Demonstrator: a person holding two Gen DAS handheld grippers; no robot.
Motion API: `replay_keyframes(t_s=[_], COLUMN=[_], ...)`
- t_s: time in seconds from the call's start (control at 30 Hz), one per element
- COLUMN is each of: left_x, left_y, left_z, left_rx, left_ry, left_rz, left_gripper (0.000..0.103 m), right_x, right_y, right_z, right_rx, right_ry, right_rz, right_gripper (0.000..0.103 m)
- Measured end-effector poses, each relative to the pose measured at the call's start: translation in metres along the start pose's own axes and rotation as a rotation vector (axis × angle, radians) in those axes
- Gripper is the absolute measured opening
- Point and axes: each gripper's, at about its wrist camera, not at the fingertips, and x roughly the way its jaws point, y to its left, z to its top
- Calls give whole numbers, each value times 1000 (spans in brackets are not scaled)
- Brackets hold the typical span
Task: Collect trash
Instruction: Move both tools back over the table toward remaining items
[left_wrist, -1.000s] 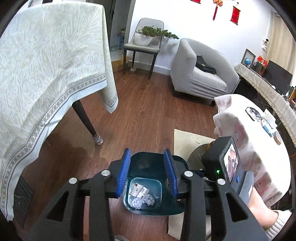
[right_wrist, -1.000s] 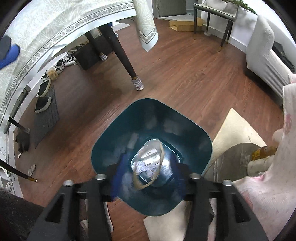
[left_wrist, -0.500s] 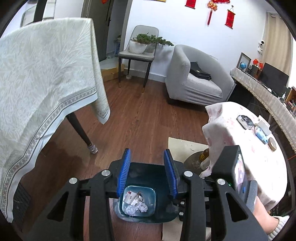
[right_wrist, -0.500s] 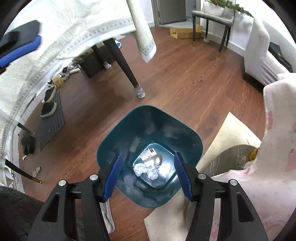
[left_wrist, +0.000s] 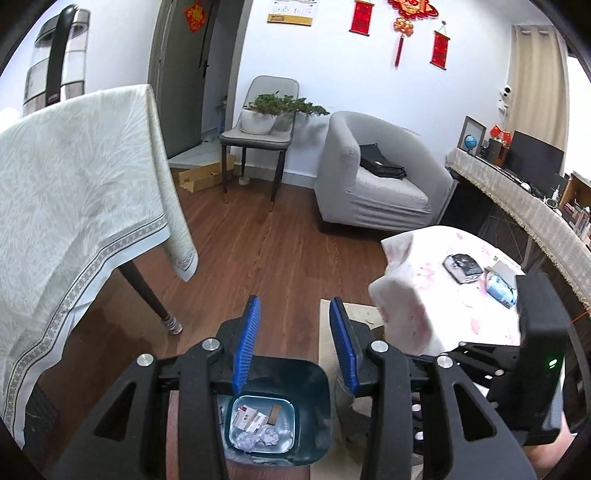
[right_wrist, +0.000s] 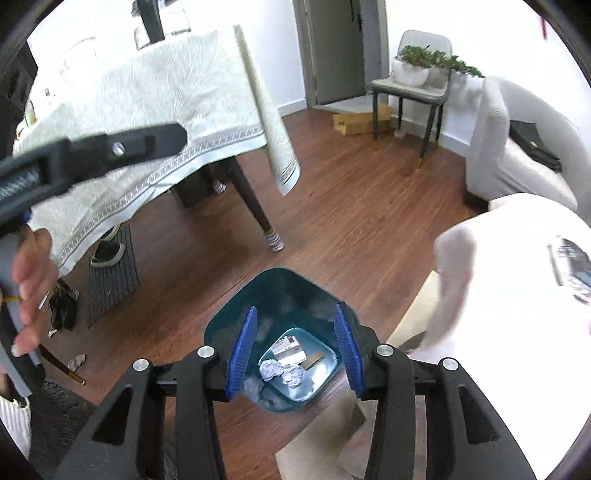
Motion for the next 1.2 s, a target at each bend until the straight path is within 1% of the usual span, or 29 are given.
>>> replay_keyframes(t_s=[0.3,0.53,0.7,0.73,0.77,0.83,0.93,1.0,1.07,1.2], left_x=[11,24,41,45,48,55,65,74,82,101], left_y=[-51,-96,-133,-141,-145,-159,-176,-188,-198,-218], left_z=[9,11,5,4,2,0,-4,-6,-9,-14], left_rx=[42,80,142,155,161,173,183,198,208,234], left_ry=[-4,4,31,38,42,55,71,84,100,131], left_rz=[-56,-84,-103,-105,-108,-123,-147,-158,-169,-191], left_gripper=[53,55,56,56,56,56,56,56,56,56], right_x=[-44,-74,-98,-102,-108,-115,-127,-133,-139,-146], right_y=[-48,-94,-128,-134,-140,-148,-159,-166,-175,-194], right_z=[-13,-31,-44,-45,-47,-52,-59,-63,-67,-76], right_rx=[51,116,178,187,195,191,169,153,133,124], right_ry=[-45,-74,-99,-104,-111,-119,-116,-112,-103,-87], right_rz=[-87,-157,-206,-210,-222,-254,-307,-341,-371,-424], right_gripper=[44,44,45,46,50,55,55,58,65,72])
